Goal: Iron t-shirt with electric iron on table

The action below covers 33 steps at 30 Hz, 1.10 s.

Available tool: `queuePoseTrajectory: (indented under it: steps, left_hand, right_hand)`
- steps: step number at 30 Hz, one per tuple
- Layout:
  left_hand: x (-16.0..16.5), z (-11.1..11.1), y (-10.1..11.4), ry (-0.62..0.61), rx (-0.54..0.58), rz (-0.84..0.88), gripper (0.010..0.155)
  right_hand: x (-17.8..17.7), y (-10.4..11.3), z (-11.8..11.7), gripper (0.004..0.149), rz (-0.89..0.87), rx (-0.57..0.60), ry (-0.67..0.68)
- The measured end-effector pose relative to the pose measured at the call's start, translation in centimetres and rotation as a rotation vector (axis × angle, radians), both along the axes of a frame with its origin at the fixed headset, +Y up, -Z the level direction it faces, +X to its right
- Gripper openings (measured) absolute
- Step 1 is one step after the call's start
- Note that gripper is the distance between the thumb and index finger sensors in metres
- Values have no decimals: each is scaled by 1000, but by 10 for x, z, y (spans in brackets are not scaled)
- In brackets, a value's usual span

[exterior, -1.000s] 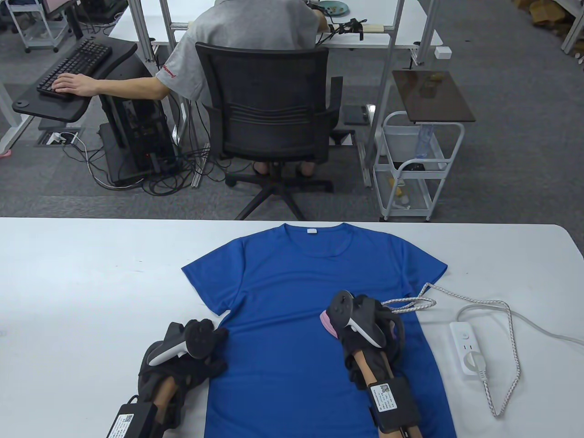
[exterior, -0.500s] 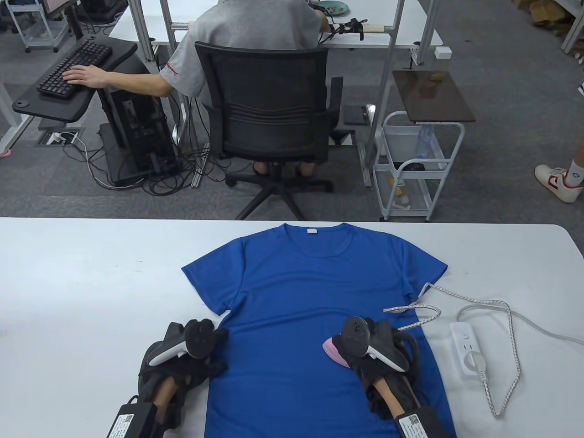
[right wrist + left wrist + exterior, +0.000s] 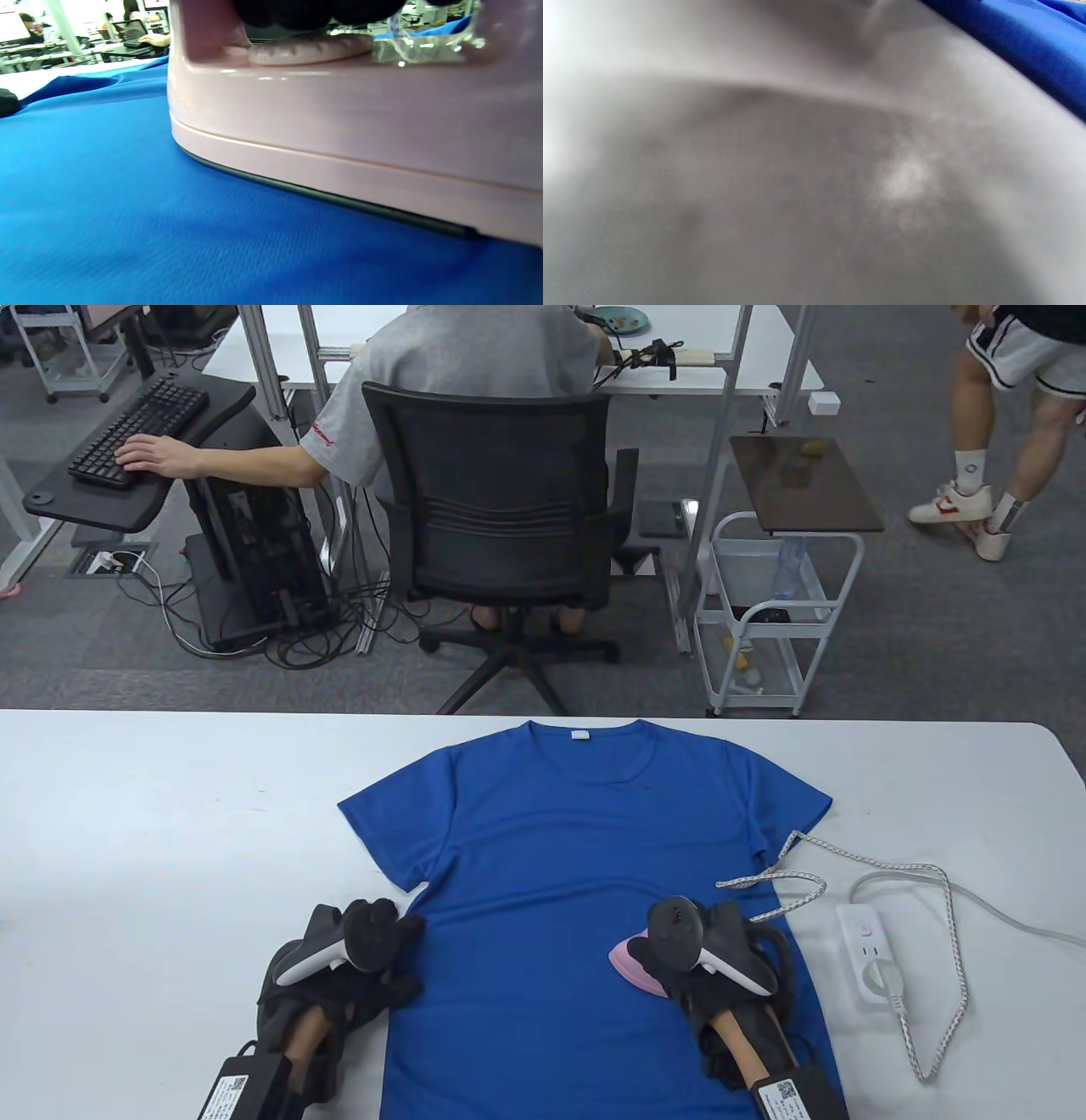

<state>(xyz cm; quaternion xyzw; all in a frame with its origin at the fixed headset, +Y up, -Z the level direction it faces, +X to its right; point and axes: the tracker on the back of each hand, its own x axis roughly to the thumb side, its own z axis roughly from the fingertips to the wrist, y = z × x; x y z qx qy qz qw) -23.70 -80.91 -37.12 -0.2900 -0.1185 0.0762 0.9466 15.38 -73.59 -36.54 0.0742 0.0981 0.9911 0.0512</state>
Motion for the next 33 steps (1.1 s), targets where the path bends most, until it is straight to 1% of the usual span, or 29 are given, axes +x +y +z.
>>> queuePoseTrajectory:
  steps: [11, 14, 16, 19, 23, 28, 33]
  left_hand:
    - [-1, 0, 0, -4, -1, 11, 78]
    - [-1, 0, 0, -5, -2, 14, 78]
    - [-1, 0, 0, -5, -2, 15, 79]
    - [-1, 0, 0, -5, 1, 11, 79]
    - [-2, -1, 0, -4, 0, 13, 78]
    - [-2, -1, 0, -5, 0, 13, 78]
    - [-2, -1, 0, -4, -1, 15, 79]
  right_hand:
    - [24, -1, -52, 62, 15, 1, -189]
    - [30, -3, -60, 62, 25, 44, -251]
    - [32, -2, -62, 62, 24, 30, -256]
    - [31, -2, -61, 62, 22, 26, -242]
    - [37, 0, -55, 62, -5, -24, -197]
    - [48, 1, -35, 62, 8, -27, -119]
    - [59, 1, -17, 62, 6, -28, -95]
